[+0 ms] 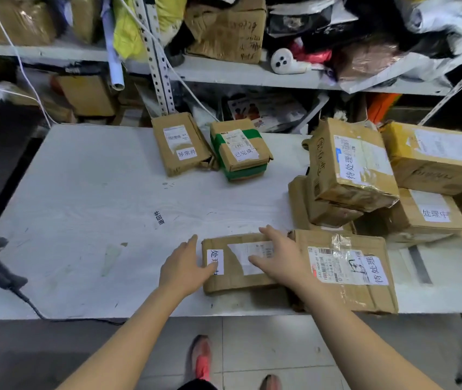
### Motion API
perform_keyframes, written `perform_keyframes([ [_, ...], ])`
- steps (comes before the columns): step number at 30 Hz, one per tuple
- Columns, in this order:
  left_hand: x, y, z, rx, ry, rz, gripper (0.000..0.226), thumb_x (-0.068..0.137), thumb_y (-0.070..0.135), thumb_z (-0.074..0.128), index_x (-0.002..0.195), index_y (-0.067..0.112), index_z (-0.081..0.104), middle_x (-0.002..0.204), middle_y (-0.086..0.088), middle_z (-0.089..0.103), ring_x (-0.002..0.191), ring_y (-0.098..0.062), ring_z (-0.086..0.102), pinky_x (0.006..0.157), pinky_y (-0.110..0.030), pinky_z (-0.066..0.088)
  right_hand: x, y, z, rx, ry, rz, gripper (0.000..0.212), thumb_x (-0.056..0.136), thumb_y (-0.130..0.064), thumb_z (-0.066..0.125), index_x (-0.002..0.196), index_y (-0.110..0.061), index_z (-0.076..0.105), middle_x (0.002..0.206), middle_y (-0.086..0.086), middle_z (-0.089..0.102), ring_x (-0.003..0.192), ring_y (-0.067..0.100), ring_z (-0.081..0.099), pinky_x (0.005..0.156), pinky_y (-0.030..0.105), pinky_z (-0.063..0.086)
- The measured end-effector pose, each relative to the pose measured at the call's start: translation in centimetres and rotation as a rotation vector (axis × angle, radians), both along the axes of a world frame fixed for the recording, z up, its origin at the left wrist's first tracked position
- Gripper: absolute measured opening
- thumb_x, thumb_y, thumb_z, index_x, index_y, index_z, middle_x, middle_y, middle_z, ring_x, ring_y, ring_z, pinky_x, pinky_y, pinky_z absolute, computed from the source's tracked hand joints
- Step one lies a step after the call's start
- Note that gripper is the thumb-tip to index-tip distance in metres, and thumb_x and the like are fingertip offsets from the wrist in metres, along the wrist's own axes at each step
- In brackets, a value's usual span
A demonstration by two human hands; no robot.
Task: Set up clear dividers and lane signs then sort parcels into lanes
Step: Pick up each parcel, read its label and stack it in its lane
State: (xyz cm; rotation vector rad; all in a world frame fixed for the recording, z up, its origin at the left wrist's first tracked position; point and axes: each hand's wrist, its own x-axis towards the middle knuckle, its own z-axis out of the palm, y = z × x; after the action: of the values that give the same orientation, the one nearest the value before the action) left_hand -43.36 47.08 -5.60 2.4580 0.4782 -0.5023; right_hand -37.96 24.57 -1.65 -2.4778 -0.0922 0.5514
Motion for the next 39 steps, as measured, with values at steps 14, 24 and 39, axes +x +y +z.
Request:
perform_keyframes([
  [14, -0.7, 1.0, -2.4, -0.587, -0.065, 0.271, 0.063, 0.083, 0.017, 0.080, 0.138, 0.035, 0.053, 0.113, 0.023, 0.065, 0.100, 0.004, 0.065, 0.086, -0.029, 0.060, -0.9, 1.8, -3.8, 0.007, -0.014, -0.295, 0.094, 0.074, -0.025, 0.090, 0.154, -0.022, 0.040, 0.168, 0.007, 0.022, 0.154, 0.017, 0.021, 0.120, 0.029, 0.023],
  [24, 0.1, 3.6, -0.9, -0.571, -0.157, 0.304, 0.065, 0.086, 0.019, 0.077, 0.142, 0.038, 0.052, 0.120, 0.026, 0.063, 0.119, -0.006, 0.060, 0.100, -0.040, 0.055, -0.4, 3.3, -2.5, 0.071, -0.012, -0.316, 0.100, 0.070, -0.036, 0.092, 0.154, -0.014, 0.041, 0.148, 0.001, 0.050, 0.136, 0.017, 0.047, 0.112, 0.028, 0.036],
  [39, 5.5, 7.0, 12.1, -0.626, -0.304, 0.192, 0.063, 0.087, 0.016, 0.079, 0.142, 0.032, 0.055, 0.126, 0.011, 0.065, 0.105, -0.013, 0.064, 0.056, -0.030, 0.060, 2.5, 2.6, 8.9, 0.222, -0.170, -0.268, 0.094, 0.067, -0.046, 0.090, 0.150, -0.031, 0.048, 0.140, -0.013, 0.056, 0.108, 0.011, 0.064, 0.099, 0.036, 0.053],
])
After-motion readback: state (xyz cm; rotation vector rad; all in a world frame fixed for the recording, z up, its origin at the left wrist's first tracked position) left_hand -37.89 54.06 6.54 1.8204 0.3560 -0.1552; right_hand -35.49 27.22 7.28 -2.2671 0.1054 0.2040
